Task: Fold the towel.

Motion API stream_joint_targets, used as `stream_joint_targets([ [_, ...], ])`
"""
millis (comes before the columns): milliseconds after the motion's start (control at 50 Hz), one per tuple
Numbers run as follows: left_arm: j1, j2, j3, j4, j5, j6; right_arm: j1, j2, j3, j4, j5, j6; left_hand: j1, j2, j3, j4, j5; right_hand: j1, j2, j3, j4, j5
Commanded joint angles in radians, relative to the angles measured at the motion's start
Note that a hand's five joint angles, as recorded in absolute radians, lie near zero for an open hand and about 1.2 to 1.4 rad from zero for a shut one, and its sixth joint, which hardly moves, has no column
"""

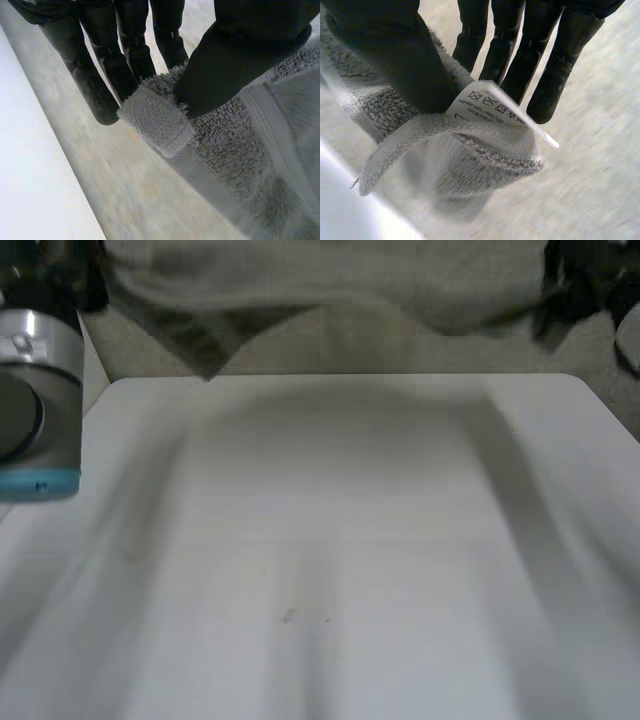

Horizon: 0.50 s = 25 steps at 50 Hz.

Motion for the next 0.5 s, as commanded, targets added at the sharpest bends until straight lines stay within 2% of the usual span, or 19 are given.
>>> stream_joint_targets([
  [20, 0.0, -0.05, -0.226, -0.139, 0.01, 0.005, -0.001, 0.148, 0.01, 0.363, -0.116, -0.178, 0.236, 0.18, 0.186, 0.179, 0.199, 0.335, 0.218, 0.204, 0.19, 0.303],
  [180, -0.003, -0.122, -0.371, -0.151, 0.011, 0.017, -0.013, 0.284, 0.041, 0.561, -0.109, -0.362, 0.236, 0.18, 0.186, 0.179, 0.199, 0.335, 0.218, 0.204, 0.19, 0.303],
  [280, -0.015, -0.123, -0.398, -0.161, 0.011, 0.022, -0.022, 0.324, 0.041, 0.607, -0.102, -0.39, 0.236, 0.18, 0.186, 0.179, 0.199, 0.319, 0.202, 0.188, 0.174, 0.287],
  [300, -0.016, -0.123, -0.399, -0.161, 0.011, 0.022, -0.028, 0.324, 0.041, 0.606, -0.102, -0.39, 0.236, 0.18, 0.186, 0.179, 0.199, 0.147, 0.03, 0.016, 0.002, 0.115],
  [320, -0.017, -0.122, -0.4, -0.164, 0.011, 0.022, -0.029, 0.324, 0.041, 0.606, -0.102, -0.39, 0.236, 0.18, 0.186, 0.179, 0.199, 0.145, 0.028, 0.014, 0.001, 0.113],
  [360, -0.022, -0.119, -0.4, -0.167, 0.011, 0.023, -0.044, 0.314, 0.041, 0.599, -0.098, -0.379, 0.236, 0.18, 0.186, 0.179, 0.199, -0.237, -0.354, -0.368, -0.382, -0.269],
  [380, -0.026, -0.113, -0.4, -0.167, 0.011, 0.022, -0.044, 0.314, 0.041, 0.599, -0.098, -0.379, 0.236, 0.18, 0.186, 0.179, 0.199, -0.239, -0.356, -0.37, -0.384, -0.271],
  [400, -0.031, -0.108, -0.399, -0.168, 0.011, 0.022, -0.047, 0.305, 0.041, 0.593, -0.095, -0.373, 0.236, 0.18, 0.186, 0.179, 0.199, -0.405, -0.522, -0.536, -0.55, -0.437],
  [480, -0.043, -0.096, -0.397, -0.168, 0.01, 0.023, -0.052, 0.275, 0.049, 0.57, -0.096, -0.345, 0.236, 0.18, 0.186, 0.179, 0.199, -0.521, -0.638, -0.652, -0.666, -0.553],
  [500, -0.048, -0.087, -0.395, -0.168, 0.01, 0.023, -0.059, 0.25, 0.064, 0.551, -0.095, -0.321, 0.236, 0.18, 0.186, 0.179, 0.199, -0.635, -0.751, -0.766, -0.779, -0.666],
])
